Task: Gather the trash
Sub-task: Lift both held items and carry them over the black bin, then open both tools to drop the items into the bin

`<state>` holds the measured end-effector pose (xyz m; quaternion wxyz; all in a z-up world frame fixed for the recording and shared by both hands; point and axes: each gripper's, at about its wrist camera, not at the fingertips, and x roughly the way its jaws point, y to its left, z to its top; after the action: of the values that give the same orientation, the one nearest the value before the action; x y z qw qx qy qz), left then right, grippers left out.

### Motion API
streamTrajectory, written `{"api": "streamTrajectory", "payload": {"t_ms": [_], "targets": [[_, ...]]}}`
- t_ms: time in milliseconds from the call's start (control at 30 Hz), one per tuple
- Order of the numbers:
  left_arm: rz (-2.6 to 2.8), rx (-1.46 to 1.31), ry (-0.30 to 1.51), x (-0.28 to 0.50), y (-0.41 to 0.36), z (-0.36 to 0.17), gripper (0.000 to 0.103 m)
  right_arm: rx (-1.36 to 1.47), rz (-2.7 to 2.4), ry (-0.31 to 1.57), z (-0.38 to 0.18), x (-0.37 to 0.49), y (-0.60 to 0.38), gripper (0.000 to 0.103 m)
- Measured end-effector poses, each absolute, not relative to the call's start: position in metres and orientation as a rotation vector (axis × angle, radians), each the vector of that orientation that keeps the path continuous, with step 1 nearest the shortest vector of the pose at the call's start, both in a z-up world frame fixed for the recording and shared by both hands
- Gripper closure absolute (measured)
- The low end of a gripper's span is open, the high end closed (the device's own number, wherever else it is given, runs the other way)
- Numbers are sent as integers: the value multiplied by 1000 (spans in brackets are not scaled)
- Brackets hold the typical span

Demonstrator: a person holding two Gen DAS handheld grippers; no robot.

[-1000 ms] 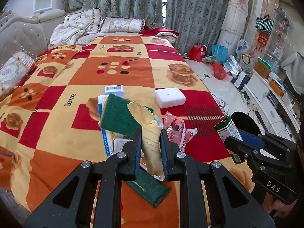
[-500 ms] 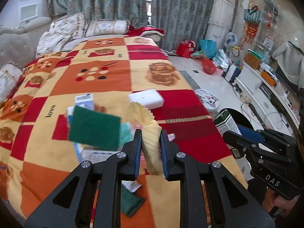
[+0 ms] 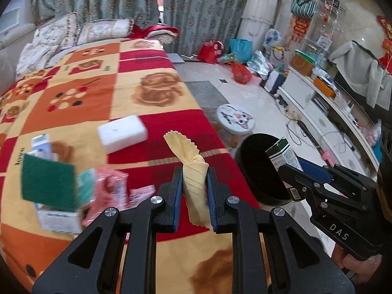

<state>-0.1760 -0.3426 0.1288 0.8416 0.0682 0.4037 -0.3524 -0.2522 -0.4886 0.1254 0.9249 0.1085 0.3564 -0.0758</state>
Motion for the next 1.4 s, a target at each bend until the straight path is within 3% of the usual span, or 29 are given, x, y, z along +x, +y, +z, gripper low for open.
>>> {"api": "streamTrajectory", "payload": {"t_ms": [500,1400], "targets": [[-843,191,894,-184,-441,111,87,340,-313,776,97,-273,-585,77],[-963,134,998,-174,-501,76,85,435,-373,780,69,-272,-636,77]]}}
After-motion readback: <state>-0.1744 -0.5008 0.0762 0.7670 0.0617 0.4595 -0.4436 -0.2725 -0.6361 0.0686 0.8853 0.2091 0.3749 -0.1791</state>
